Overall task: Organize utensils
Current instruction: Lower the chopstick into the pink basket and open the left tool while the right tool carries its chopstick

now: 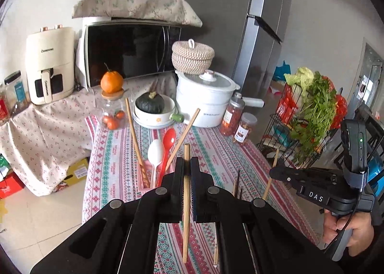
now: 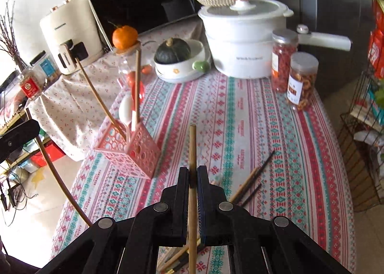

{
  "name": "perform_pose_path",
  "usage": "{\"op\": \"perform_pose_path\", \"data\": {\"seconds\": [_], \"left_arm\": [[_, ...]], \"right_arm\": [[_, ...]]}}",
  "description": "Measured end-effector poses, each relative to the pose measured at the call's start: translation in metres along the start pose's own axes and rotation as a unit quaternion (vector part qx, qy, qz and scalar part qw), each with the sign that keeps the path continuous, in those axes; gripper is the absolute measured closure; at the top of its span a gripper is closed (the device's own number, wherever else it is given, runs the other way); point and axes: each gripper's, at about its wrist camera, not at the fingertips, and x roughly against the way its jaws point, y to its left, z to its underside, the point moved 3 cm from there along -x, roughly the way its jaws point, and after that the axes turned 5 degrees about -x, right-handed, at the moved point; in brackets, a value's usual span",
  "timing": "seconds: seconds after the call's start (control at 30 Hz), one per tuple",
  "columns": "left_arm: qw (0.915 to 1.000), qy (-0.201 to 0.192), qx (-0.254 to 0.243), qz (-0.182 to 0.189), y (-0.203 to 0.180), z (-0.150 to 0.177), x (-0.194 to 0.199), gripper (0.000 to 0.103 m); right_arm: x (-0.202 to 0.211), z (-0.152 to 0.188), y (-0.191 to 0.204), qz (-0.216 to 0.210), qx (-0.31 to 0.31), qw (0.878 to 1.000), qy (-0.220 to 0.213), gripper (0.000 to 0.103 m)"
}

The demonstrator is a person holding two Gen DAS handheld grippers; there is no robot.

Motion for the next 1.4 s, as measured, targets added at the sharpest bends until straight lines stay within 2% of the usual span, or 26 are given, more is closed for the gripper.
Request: {"op": "perform_pose_path", "data": {"seconds": [0.17,0.37,0.57,0.7,1.13,1.33,1.4], "left_arm": [[0.997,-0.072,-0.003,-0.028,0.005,-0.022,0.027,0.099],[0.9912,-0.119,0.028,-0.05,0.023,-0.043,0.033,0.099],[0.9782,-0.186,0.045,-0.081,0.038,-0.053,0.036,0.099],[0.9695,-0.22,0.034,-0.104,0.042,-0.057,0.023,0.099],[0.9853,-0.112,0.008,-0.128,0.052,-0.038,-0.074,0.098],[0.9906,-0.071,0.04,-0.11,0.068,-0.03,-0.098,0.097],[0.9923,-0.052,0.052,-0.1,0.072,-0.029,-0.103,0.094]], "right_arm": [[0.016,-0.015,0.017,-0.011,0.019,0.999,-0.044,0.098],[0.024,-0.035,0.031,-0.023,0.016,0.996,-0.083,0.098],[0.021,-0.046,0.041,-0.041,0.006,0.995,-0.094,0.098],[0.019,-0.047,0.047,-0.045,0.007,0.994,-0.098,0.098],[0.012,-0.049,0.058,-0.049,0.016,0.993,-0.104,0.098],[0.009,-0.051,0.059,-0.054,0.014,0.993,-0.104,0.098],[0.008,-0.052,0.06,-0.056,0.012,0.993,-0.106,0.098]]}}
